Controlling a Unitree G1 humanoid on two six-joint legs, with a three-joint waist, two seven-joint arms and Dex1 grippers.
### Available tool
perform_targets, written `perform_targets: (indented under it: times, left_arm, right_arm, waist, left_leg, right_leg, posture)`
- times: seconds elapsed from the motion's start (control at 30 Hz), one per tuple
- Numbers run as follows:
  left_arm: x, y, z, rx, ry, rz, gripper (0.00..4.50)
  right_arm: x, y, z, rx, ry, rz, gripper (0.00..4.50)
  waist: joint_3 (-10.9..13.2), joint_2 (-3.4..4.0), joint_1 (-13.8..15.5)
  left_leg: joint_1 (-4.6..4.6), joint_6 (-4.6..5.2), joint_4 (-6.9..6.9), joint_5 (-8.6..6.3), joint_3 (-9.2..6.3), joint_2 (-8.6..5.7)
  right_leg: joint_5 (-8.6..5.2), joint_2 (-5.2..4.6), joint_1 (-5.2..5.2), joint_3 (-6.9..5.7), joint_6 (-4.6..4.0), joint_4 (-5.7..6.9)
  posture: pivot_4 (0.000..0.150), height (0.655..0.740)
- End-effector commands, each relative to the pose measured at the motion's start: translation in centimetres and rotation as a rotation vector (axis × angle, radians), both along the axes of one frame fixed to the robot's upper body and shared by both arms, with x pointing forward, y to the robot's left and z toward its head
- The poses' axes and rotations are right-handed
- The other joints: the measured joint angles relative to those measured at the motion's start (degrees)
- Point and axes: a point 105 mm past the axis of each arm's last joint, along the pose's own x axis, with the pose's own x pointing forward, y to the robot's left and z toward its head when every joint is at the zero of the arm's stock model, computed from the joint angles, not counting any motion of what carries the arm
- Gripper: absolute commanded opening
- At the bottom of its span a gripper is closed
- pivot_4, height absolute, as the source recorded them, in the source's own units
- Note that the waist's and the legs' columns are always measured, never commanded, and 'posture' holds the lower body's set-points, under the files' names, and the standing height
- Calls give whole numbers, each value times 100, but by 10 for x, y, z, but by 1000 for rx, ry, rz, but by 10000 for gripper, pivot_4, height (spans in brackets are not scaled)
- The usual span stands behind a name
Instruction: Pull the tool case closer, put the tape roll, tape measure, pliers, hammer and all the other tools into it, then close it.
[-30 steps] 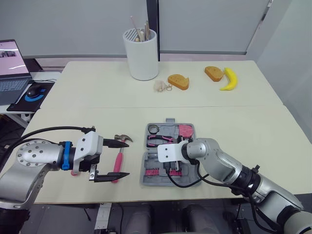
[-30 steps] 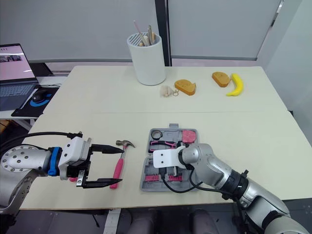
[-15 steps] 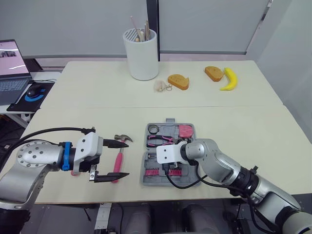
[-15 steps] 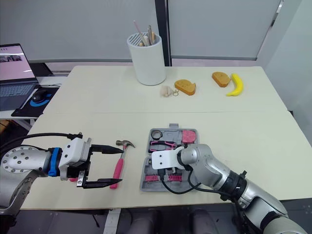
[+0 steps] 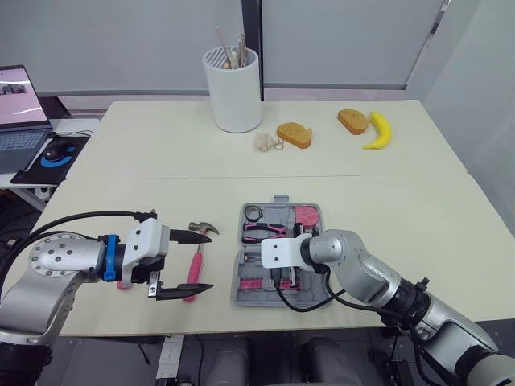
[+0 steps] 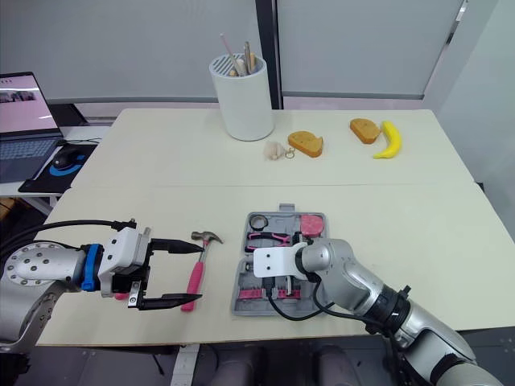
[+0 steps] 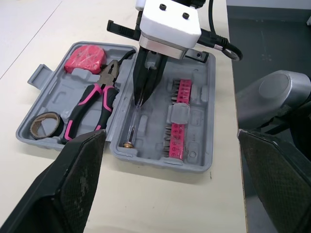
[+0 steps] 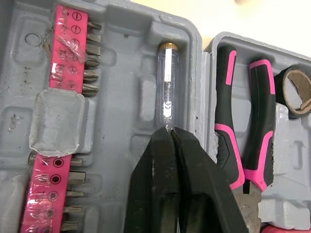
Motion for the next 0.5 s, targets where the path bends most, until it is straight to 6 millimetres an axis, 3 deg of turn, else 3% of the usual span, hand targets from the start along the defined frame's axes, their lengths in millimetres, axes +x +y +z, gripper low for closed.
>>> perform_targets:
  times: [0.03,0.5]
  left_arm:
    - [0,-2,4,4,-30,-18,45000]
    - [3,-5,3,4,-33,-22,45000]
  right_arm:
    - [5,2,8,33,-45,-3,281]
    - [4,-9,-12,-3,5,-28,281]
  waist:
    - [0,0,0]
    - [-1,0,0]
  left_leg:
    - [0,0,0,0,0,0]
    - [1,0,0,0,0,0]
  right_leg:
    - [0,0,0,0,0,0]
    - [0,1,3,-1,0,0]
  posture:
    - [1500,7400]
    - [1500,7400]
